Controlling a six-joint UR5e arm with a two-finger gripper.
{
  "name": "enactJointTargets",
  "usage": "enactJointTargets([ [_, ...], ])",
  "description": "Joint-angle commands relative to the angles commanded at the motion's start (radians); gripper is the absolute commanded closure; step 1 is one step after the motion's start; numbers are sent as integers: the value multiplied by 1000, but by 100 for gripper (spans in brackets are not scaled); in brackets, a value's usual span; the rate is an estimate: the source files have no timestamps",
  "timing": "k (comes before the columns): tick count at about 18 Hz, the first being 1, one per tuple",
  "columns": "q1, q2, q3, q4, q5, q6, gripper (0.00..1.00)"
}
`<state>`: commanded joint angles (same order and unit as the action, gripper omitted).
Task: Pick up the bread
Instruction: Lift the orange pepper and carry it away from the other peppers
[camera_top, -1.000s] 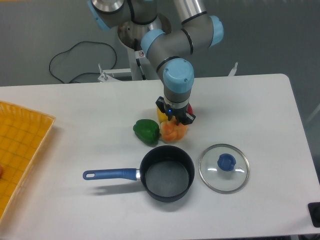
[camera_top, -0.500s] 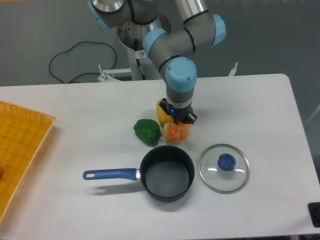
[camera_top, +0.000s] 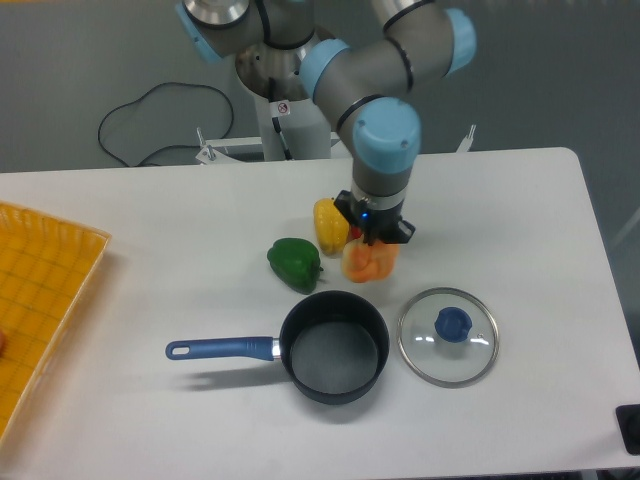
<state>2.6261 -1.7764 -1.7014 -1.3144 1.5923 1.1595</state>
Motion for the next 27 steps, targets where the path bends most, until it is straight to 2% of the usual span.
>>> enactJointTargets([
  [5, 41, 2, 103, -115, 0, 95, 90],
  [11, 58, -11, 186, -154, 11, 161, 91],
  [21, 57, -24, 198, -141, 31, 200, 91],
  [27, 52, -41, 197, -92, 11, 198, 91],
])
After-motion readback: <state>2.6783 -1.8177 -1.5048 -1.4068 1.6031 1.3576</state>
